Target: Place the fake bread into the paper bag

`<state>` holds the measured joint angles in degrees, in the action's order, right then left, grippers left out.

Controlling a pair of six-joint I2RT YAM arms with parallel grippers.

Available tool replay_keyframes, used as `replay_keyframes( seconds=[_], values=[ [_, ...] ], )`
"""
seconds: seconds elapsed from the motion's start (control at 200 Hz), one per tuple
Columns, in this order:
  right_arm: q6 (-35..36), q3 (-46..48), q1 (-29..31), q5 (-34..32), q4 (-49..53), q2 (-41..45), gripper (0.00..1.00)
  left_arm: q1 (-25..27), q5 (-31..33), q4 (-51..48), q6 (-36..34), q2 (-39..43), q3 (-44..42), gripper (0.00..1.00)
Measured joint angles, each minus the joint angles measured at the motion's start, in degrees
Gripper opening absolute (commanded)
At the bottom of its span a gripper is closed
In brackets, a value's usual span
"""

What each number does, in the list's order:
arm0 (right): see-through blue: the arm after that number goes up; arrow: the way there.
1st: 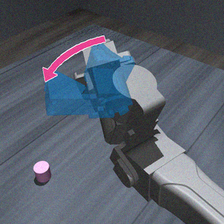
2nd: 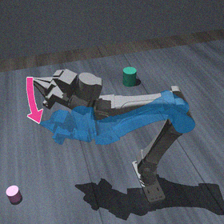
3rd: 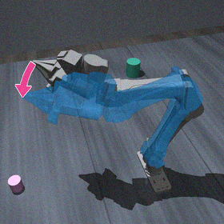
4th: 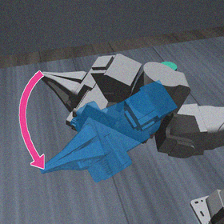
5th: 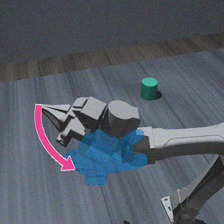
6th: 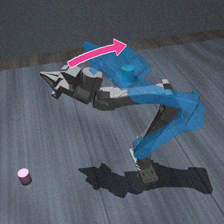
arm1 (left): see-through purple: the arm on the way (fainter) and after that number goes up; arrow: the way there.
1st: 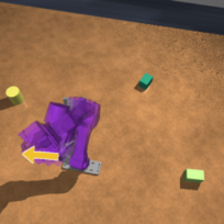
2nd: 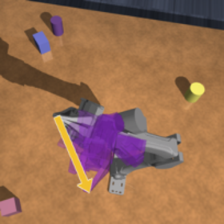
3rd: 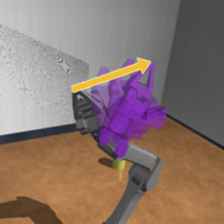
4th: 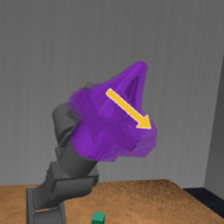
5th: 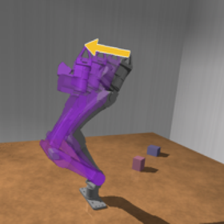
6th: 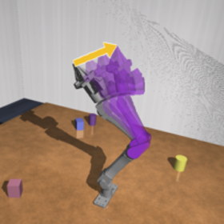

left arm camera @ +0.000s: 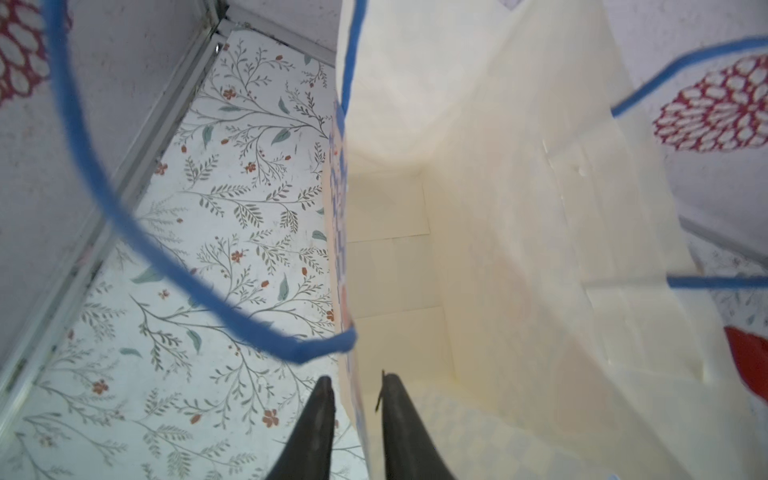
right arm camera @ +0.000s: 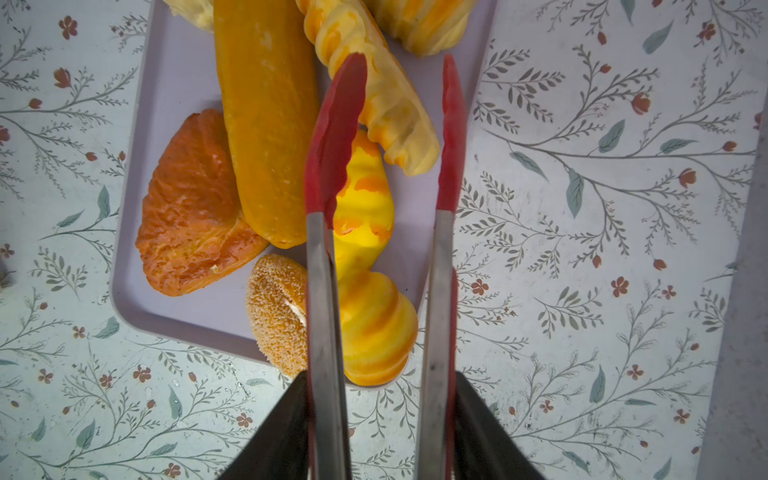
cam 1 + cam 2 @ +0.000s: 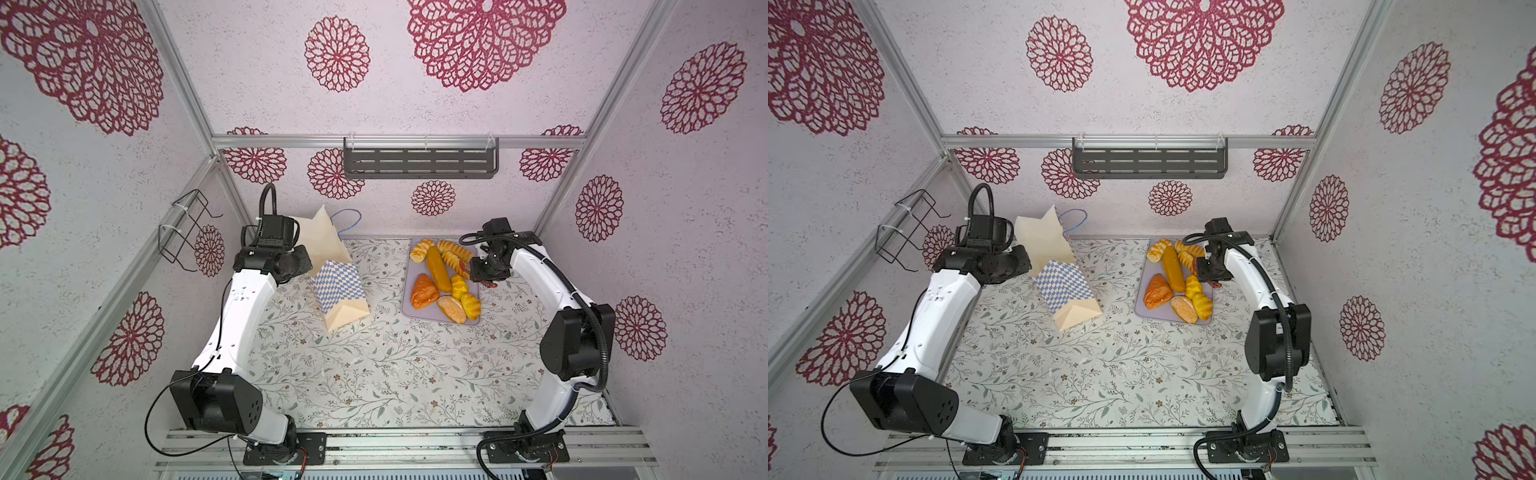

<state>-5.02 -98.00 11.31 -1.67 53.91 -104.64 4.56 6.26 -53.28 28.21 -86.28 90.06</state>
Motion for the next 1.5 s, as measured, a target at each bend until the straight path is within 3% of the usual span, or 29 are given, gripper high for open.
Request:
replay_keyframes(
  seconds=[0.04,0.285,0.645,0.901,1.341,1.501],
  values=[
    [0.0,0.4,0.0,0.2,0.1,0.4,0.52,0.0,-0.5,0.0,-0.6,0.0,0.0,0.0],
    [-0.7,3.4,0.0,3.5,0.3,6.9,0.52,0.0,-6.0,-0.6,-2.6,1.7,0.0,0.0],
    [-3.7,14.1,0.1,8.1,3.0,19.6,0.54,0.0,-16.7,-1.1,-3.0,13.7,-7.0,0.0],
    [-5.2,19.1,0.7,8.4,4.3,21.2,0.56,0.0,-23.6,3.3,1.5,18.8,-17.5,0.0],
    [-5.2,23.8,0.7,6.1,3.0,20.7,0.58,0.9,-26.4,7.6,4.0,20.3,-21.3,0.0],
    [-5.2,23.8,0.8,5.3,2.2,20.0,0.58,1.5,-25.7,7.8,4.7,20.4,-21.3,0.32]
  ],
)
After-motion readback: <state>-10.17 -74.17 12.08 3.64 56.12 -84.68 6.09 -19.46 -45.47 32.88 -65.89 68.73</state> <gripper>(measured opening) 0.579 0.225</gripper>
